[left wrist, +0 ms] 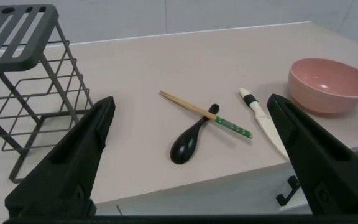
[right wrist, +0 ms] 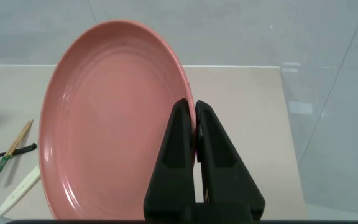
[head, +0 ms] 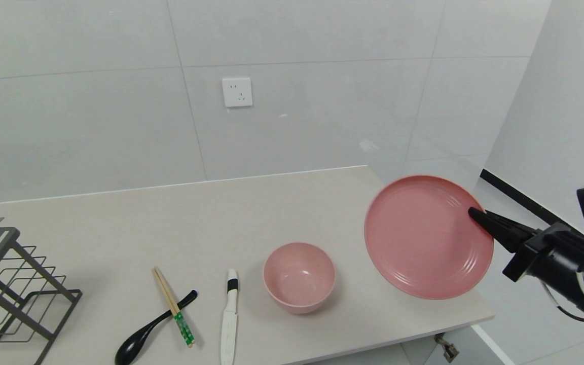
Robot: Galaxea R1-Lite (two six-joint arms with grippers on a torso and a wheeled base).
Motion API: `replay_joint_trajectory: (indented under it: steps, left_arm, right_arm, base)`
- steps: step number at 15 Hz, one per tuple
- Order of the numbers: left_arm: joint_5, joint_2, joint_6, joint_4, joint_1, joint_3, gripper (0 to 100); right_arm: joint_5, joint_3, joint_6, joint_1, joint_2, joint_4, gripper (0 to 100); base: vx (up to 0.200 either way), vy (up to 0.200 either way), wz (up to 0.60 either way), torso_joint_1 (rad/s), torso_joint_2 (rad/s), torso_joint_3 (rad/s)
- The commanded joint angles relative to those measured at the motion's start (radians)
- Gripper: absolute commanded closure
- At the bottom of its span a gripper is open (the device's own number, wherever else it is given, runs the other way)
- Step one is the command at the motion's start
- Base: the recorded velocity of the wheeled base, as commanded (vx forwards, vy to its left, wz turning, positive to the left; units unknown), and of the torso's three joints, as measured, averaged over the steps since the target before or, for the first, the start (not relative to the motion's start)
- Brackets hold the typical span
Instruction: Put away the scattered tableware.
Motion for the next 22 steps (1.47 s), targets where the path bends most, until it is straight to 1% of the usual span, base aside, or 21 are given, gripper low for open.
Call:
replay_joint_trajectory:
  steps: [1, 2, 3, 4, 6, 7, 8, 9, 12, 14, 16, 17, 18, 20, 21, 22]
  left_arm:
    - [-0.004, 0.001, 0.022, -0.012, 0.000, 0.000, 0]
    - [-0.004, 0.001, 0.030, -0.136, 0.000, -0.008, 0]
    - [-0.004, 0.004, 0.024, -0.268, 0.003, -0.029, 0]
    - [-0.003, 0.018, 0.016, -0.262, 0.006, -0.086, 0]
    - [-0.009, 0.029, 0.005, -0.153, 0.006, -0.161, 0]
    - [-0.030, 0.067, 0.005, -0.110, 0.008, -0.202, 0]
    - [-0.053, 0.098, 0.005, -0.093, 0.009, -0.232, 0]
    - [-0.088, 0.168, 0.005, -0.089, 0.011, -0.275, 0]
    - [-0.108, 0.336, 0.004, -0.095, -0.007, -0.345, 0]
    - [-0.182, 0.428, 0.001, -0.097, -0.030, -0.360, 0]
    - [-0.207, 0.529, -0.025, -0.121, -0.033, -0.365, 0]
    - [-0.211, 0.590, -0.033, -0.167, -0.033, -0.370, 0]
    - [-0.211, 0.629, -0.049, -0.208, -0.033, -0.371, 0]
    - [-0.213, 0.736, -0.119, -0.351, -0.033, -0.365, 0]
    - [-0.222, 0.816, -0.167, -0.422, -0.033, -0.362, 0]
    - [-0.254, 0.860, -0.200, -0.448, -0.033, -0.360, 0]
  right_arm:
    - [0.001, 0.002, 0.001, -0.001, -0.035, 0.001, 100]
    - [0.001, 0.004, 0.001, -0.001, -0.049, 0.003, 100]
    - [0.001, 0.007, 0.001, -0.001, -0.061, 0.003, 100]
    - [0.001, 0.002, 0.001, -0.001, -0.061, 0.003, 100]
    - [0.001, 0.002, -0.001, 0.002, -0.066, 0.004, 100]
    - [0.001, 0.001, -0.001, -0.003, -0.072, 0.003, 100]
    - [0.002, 0.001, -0.001, -0.007, -0.079, 0.004, 100]
    - [0.001, 0.001, -0.001, -0.007, -0.095, 0.004, 100]
    - [0.002, 0.001, -0.001, -0.007, -0.118, 0.006, 100]
    - [0.002, 0.008, -0.004, -0.006, -0.119, 0.006, 100]
    - [0.002, 0.008, -0.004, -0.007, -0.119, 0.006, 100]
    - [0.002, 0.008, -0.005, -0.007, -0.119, 0.006, 100]
    - [0.002, 0.008, -0.007, -0.007, -0.119, 0.006, 100]
    - [0.002, 0.008, -0.007, -0.007, -0.124, 0.006, 100]
    - [0.002, 0.010, -0.007, -0.007, -0.127, 0.006, 100]
    - [0.002, 0.011, -0.007, -0.007, -0.127, 0.006, 100]
  base:
    - [0.000, 0.000, 0.00, 0.000, 0.00, 0.000]
    - [0.000, 0.000, 0.00, 0.000, 0.00, 0.000]
    - [0.000, 0.000, 0.00, 0.000, 0.00, 0.000]
    - [0.000, 0.000, 0.00, 0.000, 0.00, 0.000]
    - [0.000, 0.000, 0.00, 0.000, 0.00, 0.000]
    - [0.000, 0.000, 0.00, 0.000, 0.00, 0.000]
    - [0.000, 0.000, 0.00, 0.000, 0.00, 0.000]
    - [0.000, 0.000, 0.00, 0.000, 0.00, 0.000]
    - [0.000, 0.000, 0.00, 0.000, 0.00, 0.000]
    - [0.000, 0.000, 0.00, 0.000, 0.00, 0.000]
    - [0.000, 0.000, 0.00, 0.000, 0.00, 0.000]
    - [0.000, 0.000, 0.00, 0.000, 0.00, 0.000]
    - [0.000, 0.000, 0.00, 0.000, 0.00, 0.000]
    - [0.000, 0.000, 0.00, 0.000, 0.00, 0.000]
    - [0.000, 0.000, 0.00, 0.000, 0.00, 0.000]
    - [0.000, 0.000, 0.00, 0.000, 0.00, 0.000]
